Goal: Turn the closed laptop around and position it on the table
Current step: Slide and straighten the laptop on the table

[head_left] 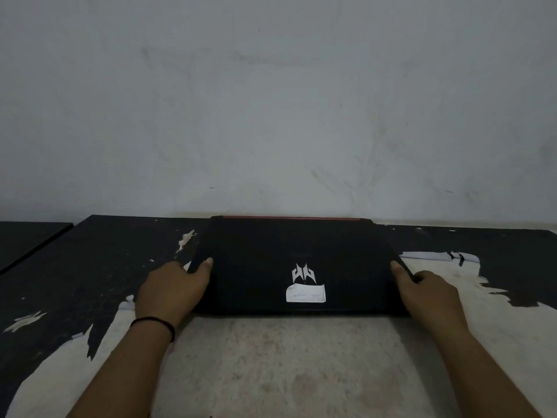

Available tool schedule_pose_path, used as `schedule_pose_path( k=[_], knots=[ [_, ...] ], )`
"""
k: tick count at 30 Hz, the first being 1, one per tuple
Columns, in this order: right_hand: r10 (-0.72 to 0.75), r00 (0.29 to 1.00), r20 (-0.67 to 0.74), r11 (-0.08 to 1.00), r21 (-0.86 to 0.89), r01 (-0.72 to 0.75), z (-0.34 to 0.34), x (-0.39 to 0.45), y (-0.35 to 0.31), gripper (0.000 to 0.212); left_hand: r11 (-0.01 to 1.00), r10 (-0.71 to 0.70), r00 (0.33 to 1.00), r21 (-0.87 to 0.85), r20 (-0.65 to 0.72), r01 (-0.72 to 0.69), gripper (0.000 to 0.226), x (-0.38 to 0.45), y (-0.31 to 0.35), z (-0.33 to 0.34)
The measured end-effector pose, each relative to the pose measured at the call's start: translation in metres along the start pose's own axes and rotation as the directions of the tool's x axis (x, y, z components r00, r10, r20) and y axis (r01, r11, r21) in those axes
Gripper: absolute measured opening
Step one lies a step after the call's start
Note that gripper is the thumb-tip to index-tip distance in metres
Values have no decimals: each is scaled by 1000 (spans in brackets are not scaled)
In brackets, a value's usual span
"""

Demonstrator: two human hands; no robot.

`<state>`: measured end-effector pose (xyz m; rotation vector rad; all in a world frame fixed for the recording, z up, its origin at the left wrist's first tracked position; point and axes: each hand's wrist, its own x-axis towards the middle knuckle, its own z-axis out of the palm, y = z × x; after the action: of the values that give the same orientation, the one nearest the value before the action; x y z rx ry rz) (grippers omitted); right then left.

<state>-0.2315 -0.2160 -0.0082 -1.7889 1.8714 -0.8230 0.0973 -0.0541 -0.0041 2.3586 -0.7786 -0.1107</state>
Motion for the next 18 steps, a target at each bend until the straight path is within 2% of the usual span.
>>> schedule_pose_path(
  k=[5,8,11,15,18],
  knots=[
    [13,999,41,992,-128,-8,-7,3,-3,68,999,-18,999,28,29,17,58,0,6,0],
    [-17,998,53,988,-151,25,-6,1,-4,63,999,-34,998,-32,61,36,58,1,5,0],
    [-29,998,46,985,-169,37,-8,2,-4,59,993,-27,999,-111,29,30,52,-1,6,1],
    [-5,999,43,993,-120,10,-10,3,-5,62,974,-28,999,-224,-47,17,49,-3,6,-1],
    [8,998,57,1000,2,-8,-11,5,-5,59,951,-53,998,-306,-34,40,45,-5,6,-2]
  ],
)
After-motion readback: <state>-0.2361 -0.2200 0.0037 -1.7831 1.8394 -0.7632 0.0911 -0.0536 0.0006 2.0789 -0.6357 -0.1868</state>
